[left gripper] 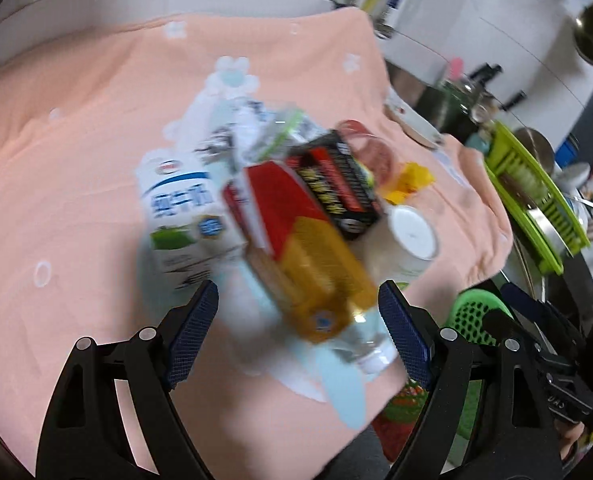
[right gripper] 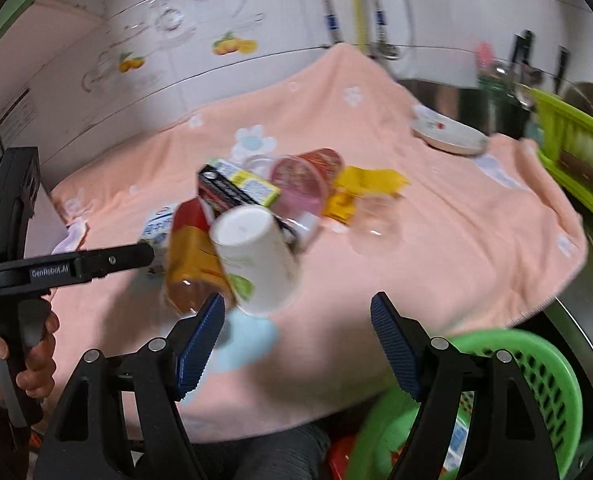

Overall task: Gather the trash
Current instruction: 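Move both grippers back over the trash pile on the towel, then grasp the white paper cup with the right gripper while the left grasps the red-gold bottle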

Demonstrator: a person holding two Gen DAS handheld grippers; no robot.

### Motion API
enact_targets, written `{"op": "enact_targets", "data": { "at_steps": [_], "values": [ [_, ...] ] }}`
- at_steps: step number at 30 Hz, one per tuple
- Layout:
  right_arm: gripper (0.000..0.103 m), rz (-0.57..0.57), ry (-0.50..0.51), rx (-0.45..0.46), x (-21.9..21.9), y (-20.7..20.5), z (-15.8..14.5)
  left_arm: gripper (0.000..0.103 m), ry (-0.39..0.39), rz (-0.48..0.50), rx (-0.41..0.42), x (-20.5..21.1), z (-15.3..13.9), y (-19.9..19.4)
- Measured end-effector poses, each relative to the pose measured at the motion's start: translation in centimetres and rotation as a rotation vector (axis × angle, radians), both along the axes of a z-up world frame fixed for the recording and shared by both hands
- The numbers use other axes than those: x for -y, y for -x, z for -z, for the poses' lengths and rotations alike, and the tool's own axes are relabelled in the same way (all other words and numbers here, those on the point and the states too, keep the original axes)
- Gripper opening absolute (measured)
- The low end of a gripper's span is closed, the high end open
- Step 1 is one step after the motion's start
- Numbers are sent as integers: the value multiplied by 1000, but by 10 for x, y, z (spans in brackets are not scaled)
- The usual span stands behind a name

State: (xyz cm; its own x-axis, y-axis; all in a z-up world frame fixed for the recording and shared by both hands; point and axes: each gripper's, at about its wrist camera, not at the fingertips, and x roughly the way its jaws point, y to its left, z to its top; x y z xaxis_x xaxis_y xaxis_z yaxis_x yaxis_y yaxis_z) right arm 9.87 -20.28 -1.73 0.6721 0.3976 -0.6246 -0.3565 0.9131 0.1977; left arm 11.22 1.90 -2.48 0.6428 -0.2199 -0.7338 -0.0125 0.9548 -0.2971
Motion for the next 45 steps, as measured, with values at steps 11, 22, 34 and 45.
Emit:
{"op": "enact_targets", "data": {
  "at_steps": [11,22,34,45],
  "values": [
    [72,-69,32,-1,-48,-36,4,81,35,-54,-19,-36,11,8],
    [68,-70,70,-28,-69,-63,17,81,52,-62,-31,-44,15,9],
    [62,-56,64,-64,-71,-77,31,81,59,-53,-54,-41,21,3],
    [57,-53,62,-68,-74,-83,35,81,65,-43,-61,-35,23,-1]
  ]
}}
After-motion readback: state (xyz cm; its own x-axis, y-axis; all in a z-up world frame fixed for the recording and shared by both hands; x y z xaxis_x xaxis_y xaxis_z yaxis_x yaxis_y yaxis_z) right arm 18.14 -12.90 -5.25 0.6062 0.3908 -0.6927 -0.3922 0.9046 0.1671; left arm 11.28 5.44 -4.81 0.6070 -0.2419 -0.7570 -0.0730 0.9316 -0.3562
